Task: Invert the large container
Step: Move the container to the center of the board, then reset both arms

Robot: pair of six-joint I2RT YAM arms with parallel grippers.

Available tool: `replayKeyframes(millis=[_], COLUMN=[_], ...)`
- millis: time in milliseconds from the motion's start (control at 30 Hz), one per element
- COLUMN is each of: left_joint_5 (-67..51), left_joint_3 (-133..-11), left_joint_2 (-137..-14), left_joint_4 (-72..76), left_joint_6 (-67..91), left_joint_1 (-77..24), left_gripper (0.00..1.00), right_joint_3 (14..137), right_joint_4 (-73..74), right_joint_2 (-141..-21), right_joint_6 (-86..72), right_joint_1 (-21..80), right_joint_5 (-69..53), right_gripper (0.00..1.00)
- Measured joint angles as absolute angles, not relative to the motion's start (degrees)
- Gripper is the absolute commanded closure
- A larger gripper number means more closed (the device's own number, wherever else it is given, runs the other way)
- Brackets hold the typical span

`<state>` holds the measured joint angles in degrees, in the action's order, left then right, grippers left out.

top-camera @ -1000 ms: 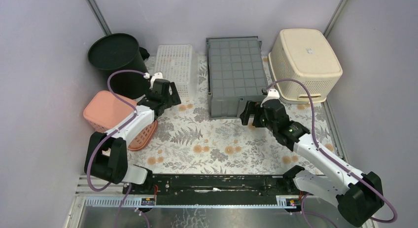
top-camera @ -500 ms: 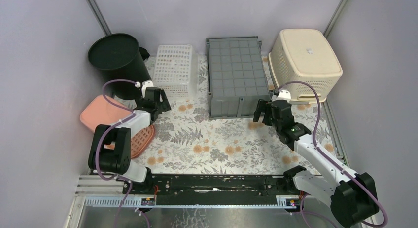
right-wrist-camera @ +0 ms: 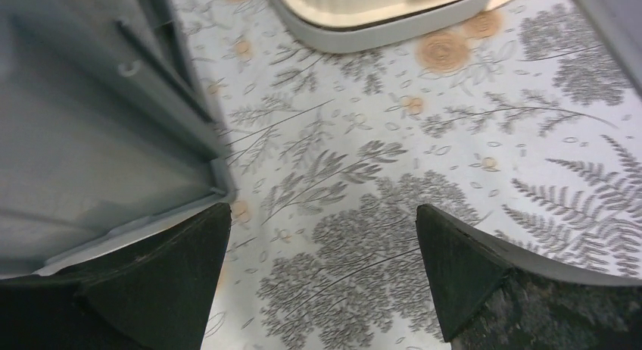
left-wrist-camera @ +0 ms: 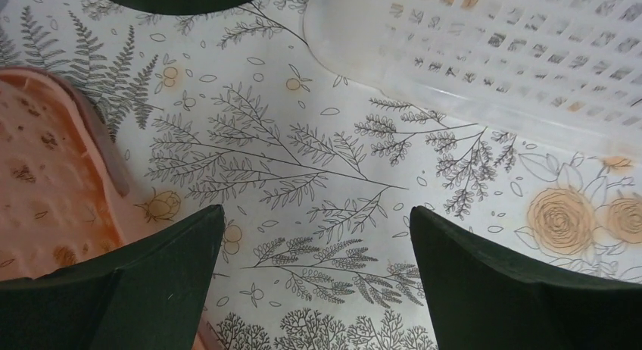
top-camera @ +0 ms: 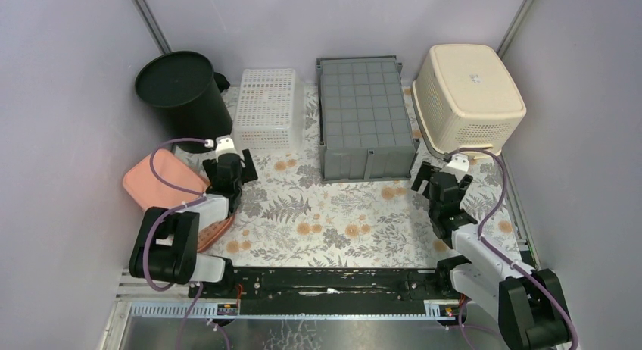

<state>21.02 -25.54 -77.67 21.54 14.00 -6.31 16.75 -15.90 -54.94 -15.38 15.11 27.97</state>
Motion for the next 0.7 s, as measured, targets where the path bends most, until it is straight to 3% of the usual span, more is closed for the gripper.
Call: replayKeyframes(millis=[300,700], left_joint_5=[18.4,12.9], left_joint_3=[-23.3,-20.7], left_joint_2=[-81.1,-84.3], left_joint_4=[33.5,46.7], left_joint_6=[11.9,9.3], left_joint_1=[-4.3,-1.5], left_gripper=[0.00,0.00], right_joint_3=[7.9,7.5], right_joint_4=[-34.1,-62.5], right_joint_2=[-55.5,-78.8], right_joint_6=[-12.3,-4.5], right_joint_1=[10.8,9.3], right_joint_5=[32.0,31.9], right_gripper=[0.01,0.01])
